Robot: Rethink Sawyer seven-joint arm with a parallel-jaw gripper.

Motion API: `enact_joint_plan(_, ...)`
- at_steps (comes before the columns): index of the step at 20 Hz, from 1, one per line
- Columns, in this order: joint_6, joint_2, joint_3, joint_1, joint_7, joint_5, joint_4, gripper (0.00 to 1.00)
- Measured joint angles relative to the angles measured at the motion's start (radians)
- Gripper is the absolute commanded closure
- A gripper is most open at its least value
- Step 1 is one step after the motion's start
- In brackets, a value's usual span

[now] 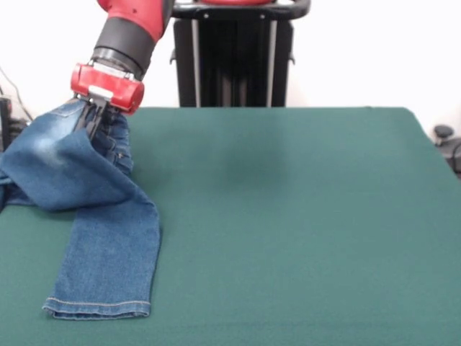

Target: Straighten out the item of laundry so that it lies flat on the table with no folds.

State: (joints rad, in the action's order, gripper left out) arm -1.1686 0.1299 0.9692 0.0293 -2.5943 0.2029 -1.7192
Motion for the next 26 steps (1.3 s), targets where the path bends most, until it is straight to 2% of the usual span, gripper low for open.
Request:
enact_joint_plan(8, 0.000, 0.040, 0.023, 0.014, 0.000, 0.008, 0.000, 1.00)
enact_joint_plan(13, 0.001, 0.033, 0.027, 0.039, 0.000, 0.082, -0.003, 1.00)
enact_joint_plan(17, 0.035, -0.024, 0.049, 0.089, 0.000, 0.206, -0.021, 1.00)
enact_joint_plan(20, 0.131, -0.122, 0.088, 0.162, 0.000, 0.382, -0.025, 1.00)
enact_joint_plan(22, 0.171, -0.156, 0.101, 0.188, -0.002, 0.442, -0.025, 1.00)
enact_joint_plan(23, 0.252, -0.216, 0.126, 0.238, -0.015, 0.559, -0.022, 1.00)
enact_joint_plan(26, 0.326, -0.264, 0.148, 0.287, -0.048, 0.673, -0.013, 1.00)
